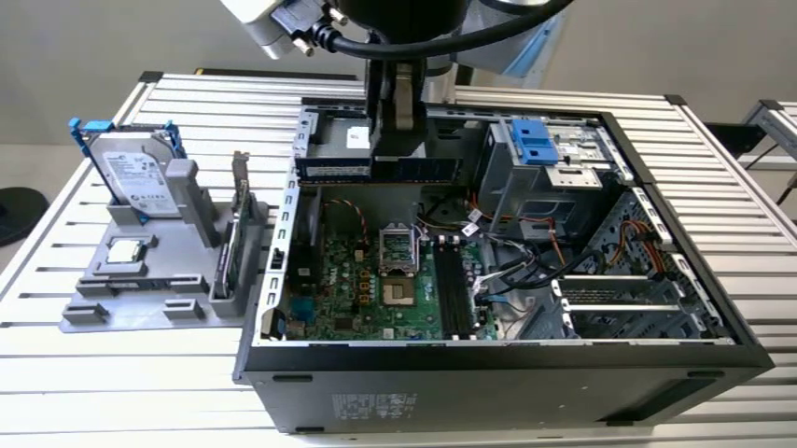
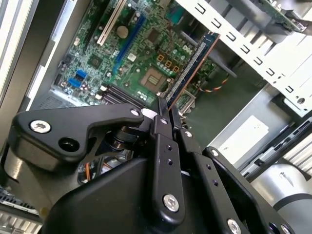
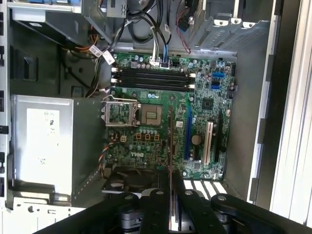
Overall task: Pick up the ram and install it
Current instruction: 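Pick up the ram and move it above insertion slot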
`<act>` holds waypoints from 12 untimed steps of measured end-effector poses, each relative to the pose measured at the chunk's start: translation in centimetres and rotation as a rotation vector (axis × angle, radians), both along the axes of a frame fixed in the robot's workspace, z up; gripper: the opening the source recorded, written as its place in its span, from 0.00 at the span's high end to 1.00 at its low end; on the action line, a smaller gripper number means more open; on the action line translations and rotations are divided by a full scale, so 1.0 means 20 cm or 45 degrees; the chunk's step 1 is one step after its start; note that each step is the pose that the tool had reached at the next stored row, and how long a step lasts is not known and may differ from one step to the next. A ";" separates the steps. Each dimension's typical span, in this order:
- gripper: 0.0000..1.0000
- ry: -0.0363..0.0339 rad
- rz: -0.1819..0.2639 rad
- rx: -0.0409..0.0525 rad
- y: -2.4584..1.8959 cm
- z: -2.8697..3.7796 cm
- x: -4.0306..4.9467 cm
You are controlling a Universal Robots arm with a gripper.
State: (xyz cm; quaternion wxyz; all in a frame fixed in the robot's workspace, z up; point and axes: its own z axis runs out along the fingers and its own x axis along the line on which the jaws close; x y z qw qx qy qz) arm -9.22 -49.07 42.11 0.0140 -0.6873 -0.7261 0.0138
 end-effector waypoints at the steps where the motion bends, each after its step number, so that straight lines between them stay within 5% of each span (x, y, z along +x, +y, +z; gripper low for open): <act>1: 1.00 0.0001 -0.001 0.000 0.000 0.000 0.011; 12: 1.00 0.0043 -0.006 0.000 0.000 0.000 0.113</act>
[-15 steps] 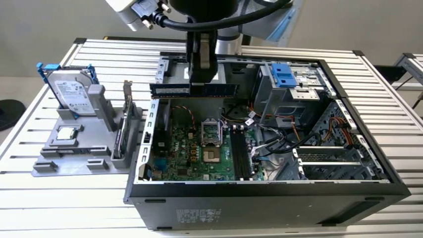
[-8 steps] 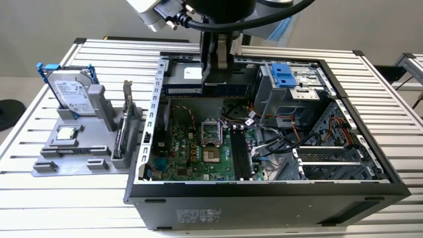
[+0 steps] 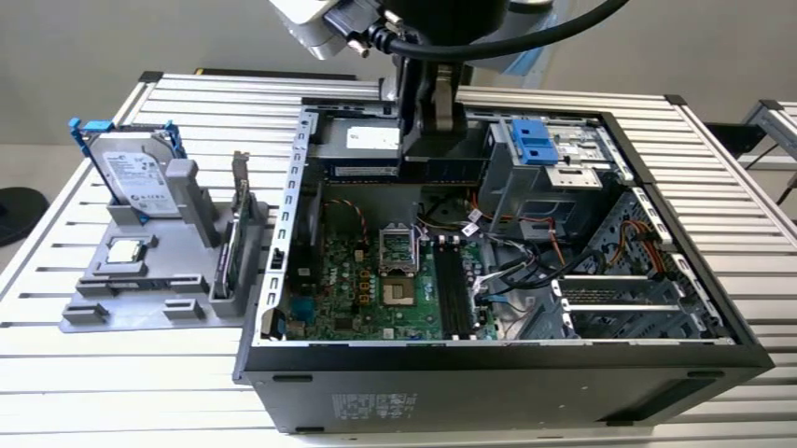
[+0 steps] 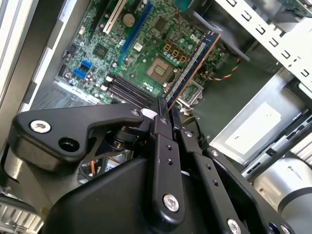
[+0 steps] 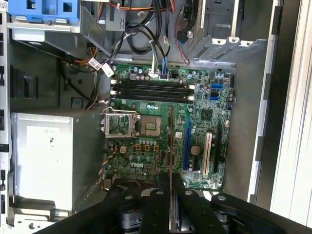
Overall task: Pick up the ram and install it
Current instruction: 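Pick up the ram and move it above insertion slot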
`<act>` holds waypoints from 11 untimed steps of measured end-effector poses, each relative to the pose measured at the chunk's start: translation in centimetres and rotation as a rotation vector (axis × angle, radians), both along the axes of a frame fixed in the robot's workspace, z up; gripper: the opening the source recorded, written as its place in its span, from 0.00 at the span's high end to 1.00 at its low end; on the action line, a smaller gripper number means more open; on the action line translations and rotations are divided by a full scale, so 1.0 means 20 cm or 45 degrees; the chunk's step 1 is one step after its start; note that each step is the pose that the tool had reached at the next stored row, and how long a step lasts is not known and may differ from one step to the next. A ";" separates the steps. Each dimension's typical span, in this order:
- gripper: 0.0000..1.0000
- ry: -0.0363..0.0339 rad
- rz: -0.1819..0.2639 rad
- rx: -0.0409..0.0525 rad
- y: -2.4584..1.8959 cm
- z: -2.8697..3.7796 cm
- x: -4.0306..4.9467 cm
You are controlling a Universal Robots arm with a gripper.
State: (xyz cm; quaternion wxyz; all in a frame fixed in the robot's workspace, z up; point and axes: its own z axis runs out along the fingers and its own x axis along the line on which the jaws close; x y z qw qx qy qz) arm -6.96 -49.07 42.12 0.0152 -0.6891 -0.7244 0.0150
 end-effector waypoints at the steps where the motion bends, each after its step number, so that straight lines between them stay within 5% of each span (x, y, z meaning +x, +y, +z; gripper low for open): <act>1: 1.00 0.0004 -0.001 0.000 0.000 0.000 0.007; 11: 1.00 0.0021 -0.005 0.000 0.000 0.000 0.087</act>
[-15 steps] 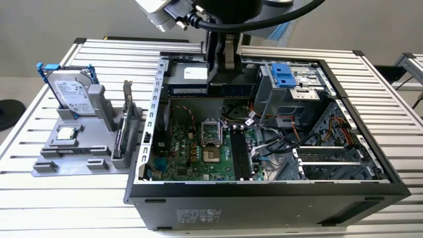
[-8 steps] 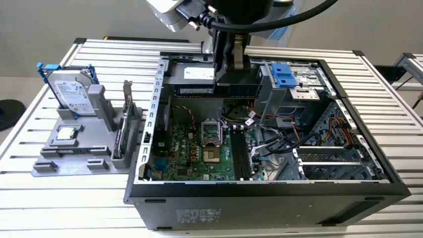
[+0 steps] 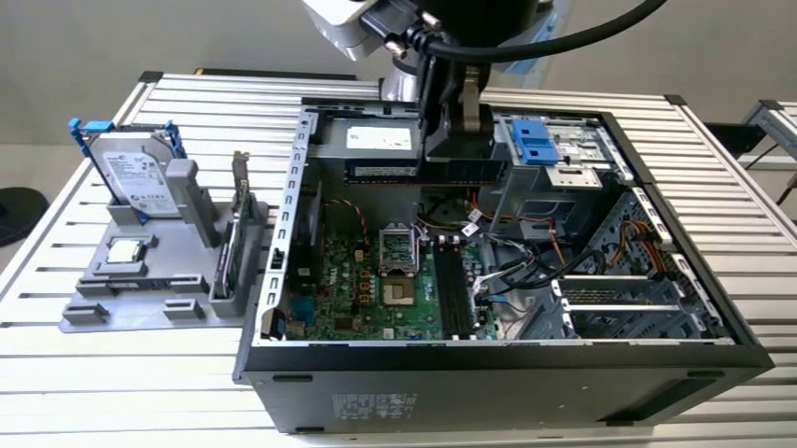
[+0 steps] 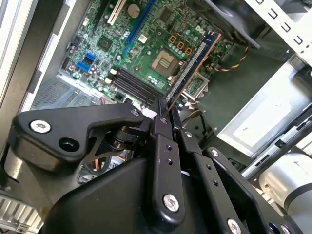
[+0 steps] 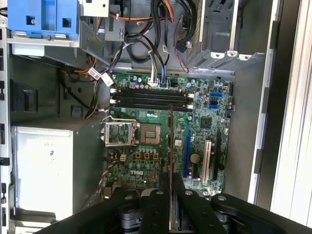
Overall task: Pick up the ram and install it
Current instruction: 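Pick up the ram and move it above insertion slot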
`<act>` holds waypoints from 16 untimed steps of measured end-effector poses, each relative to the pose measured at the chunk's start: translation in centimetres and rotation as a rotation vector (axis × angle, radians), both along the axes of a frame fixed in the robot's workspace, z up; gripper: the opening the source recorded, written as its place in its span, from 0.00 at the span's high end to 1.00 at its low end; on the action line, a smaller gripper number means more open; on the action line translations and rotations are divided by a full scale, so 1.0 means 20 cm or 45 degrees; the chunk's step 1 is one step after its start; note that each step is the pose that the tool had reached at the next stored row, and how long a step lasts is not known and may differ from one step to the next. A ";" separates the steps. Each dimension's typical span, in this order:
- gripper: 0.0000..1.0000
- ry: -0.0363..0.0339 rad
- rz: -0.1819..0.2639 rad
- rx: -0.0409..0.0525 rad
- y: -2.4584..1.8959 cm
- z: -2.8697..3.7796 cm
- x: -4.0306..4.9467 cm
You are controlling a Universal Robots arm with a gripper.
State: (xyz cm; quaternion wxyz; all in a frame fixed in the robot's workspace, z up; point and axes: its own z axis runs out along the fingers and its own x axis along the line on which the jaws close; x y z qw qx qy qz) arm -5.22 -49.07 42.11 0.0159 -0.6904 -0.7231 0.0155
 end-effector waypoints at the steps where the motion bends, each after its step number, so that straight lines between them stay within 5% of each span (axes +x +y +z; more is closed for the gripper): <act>1: 1.00 0.0001 0.000 0.000 0.000 0.000 0.007; 16: 1.00 0.0011 0.000 0.000 0.000 0.000 0.098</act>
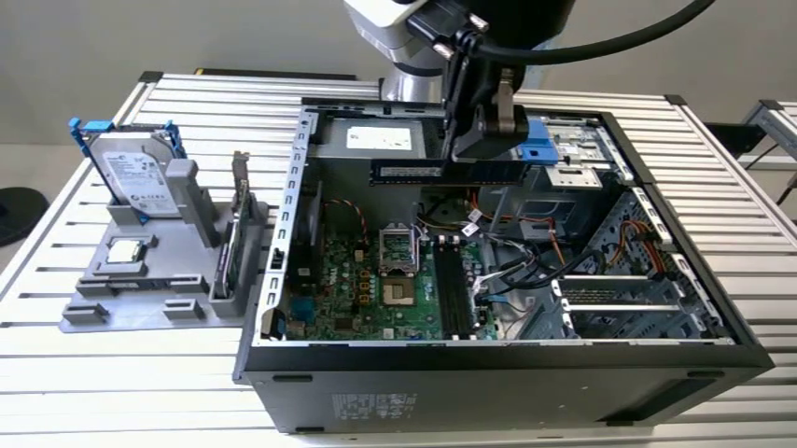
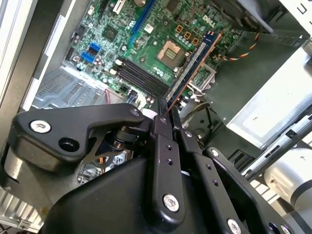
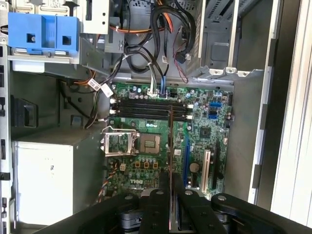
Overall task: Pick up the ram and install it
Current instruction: 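Pick up the ram and move it above insertion slot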
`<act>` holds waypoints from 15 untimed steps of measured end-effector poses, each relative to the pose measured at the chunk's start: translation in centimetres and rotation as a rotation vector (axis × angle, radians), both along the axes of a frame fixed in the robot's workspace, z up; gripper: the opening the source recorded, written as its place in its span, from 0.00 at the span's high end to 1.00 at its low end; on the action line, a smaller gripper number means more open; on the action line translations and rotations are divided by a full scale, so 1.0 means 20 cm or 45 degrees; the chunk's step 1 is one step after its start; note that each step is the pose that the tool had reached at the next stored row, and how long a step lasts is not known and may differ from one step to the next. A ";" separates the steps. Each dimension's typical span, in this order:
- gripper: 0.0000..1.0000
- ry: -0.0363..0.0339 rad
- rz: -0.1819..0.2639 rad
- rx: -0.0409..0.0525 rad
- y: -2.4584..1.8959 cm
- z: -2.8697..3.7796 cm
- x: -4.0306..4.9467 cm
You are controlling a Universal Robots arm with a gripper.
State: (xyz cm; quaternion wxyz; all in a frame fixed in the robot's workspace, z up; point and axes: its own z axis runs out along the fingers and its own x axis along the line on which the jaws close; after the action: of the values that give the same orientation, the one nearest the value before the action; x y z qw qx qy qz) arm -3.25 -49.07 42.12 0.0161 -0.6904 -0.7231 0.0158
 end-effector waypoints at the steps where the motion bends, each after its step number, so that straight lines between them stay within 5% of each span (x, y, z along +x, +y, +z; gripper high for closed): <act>1: 1.00 0.0004 0.000 0.000 0.000 0.000 0.005; 15: 1.00 0.0013 -0.001 0.000 0.000 0.000 0.018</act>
State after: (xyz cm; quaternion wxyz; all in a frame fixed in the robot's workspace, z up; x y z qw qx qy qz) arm -2.89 -49.07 42.11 0.0165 -0.6906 -0.7228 0.0161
